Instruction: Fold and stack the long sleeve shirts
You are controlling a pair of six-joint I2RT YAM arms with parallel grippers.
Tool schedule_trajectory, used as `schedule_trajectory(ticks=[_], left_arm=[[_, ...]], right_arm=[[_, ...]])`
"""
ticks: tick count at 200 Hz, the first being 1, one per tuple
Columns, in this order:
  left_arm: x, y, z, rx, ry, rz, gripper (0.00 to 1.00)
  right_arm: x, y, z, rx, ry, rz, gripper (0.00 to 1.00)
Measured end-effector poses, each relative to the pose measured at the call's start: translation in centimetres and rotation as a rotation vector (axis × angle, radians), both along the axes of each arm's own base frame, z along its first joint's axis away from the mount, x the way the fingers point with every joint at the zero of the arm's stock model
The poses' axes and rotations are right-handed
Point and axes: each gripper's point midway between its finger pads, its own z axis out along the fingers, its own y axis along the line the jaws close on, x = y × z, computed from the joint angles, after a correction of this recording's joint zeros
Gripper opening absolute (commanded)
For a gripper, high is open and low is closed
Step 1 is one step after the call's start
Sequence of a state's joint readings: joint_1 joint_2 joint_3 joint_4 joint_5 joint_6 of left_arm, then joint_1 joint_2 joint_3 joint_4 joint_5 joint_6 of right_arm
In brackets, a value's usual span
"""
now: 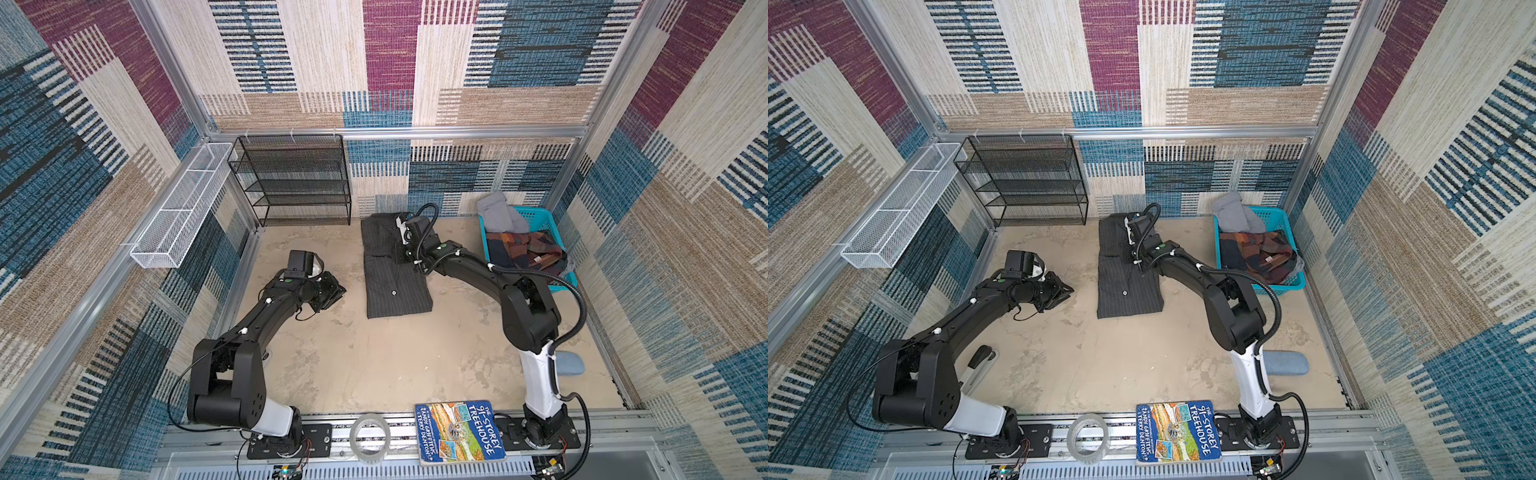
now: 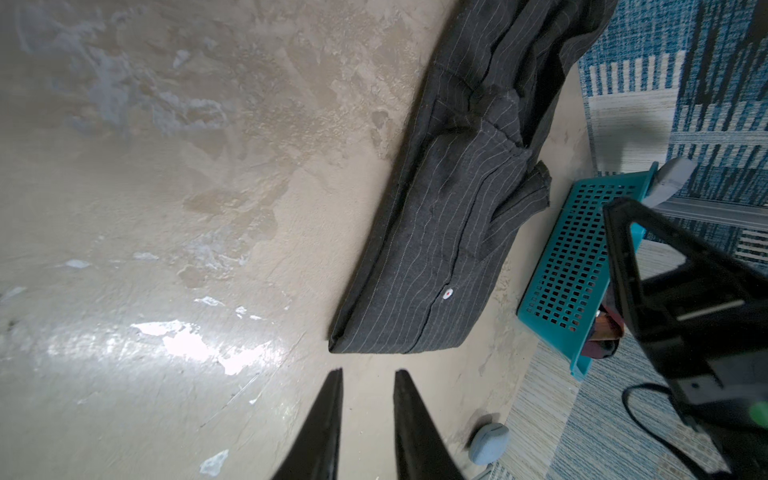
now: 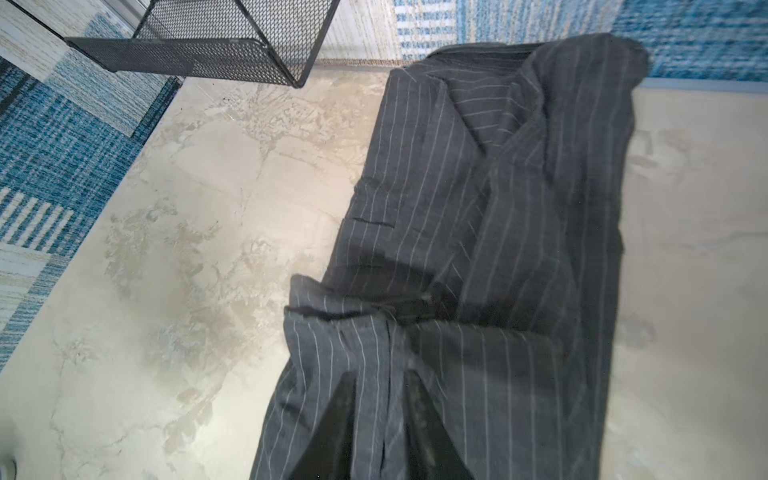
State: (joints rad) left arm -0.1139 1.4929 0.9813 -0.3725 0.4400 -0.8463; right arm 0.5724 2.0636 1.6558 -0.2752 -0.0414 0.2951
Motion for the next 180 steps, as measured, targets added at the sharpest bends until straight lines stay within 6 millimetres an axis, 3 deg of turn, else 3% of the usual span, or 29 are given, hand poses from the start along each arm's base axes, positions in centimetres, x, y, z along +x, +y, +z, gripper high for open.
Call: schedule_trajectory(ticks=[14,44,64,92,125,180], left_arm=[[0.1,-0.3,-0.1,-0.007,-0.001,-0.009,0.26],[0.1,-0.7,-0.1,-0.011,-0.001,-0.017,0.25],[0.2,-0.9,-0.2,-0.011,0.004,-0.021,0.25],[0.2,-1.0,-0.3,-0.011,0.010,-0.021,0.25],[0.2,-1.0,-0.5,-0.008,0.016,-0.019,0.25],[0.2,-0.9,-0.8,-0.006,0.029,-0.019,0.25]], right_arm=[[-0.9,-1.0,-0.8,-0.019,0.018,-0.011,0.23],[-2.6,-3.1,-4.8,-0.093,0.107,-0.034,0.22],[-2.1,-3.3,-5.6,-0.106,0.113,-0.047,0.21],[-0.6,-2.3,-6.7,-0.116,0.114,-0.028,0.21],[1.7,0.1,-5.5,-0.073,0.076,0.028,0.21],[2.5,2.6,-5.6,-0.021,0.089,0.115,0.21]])
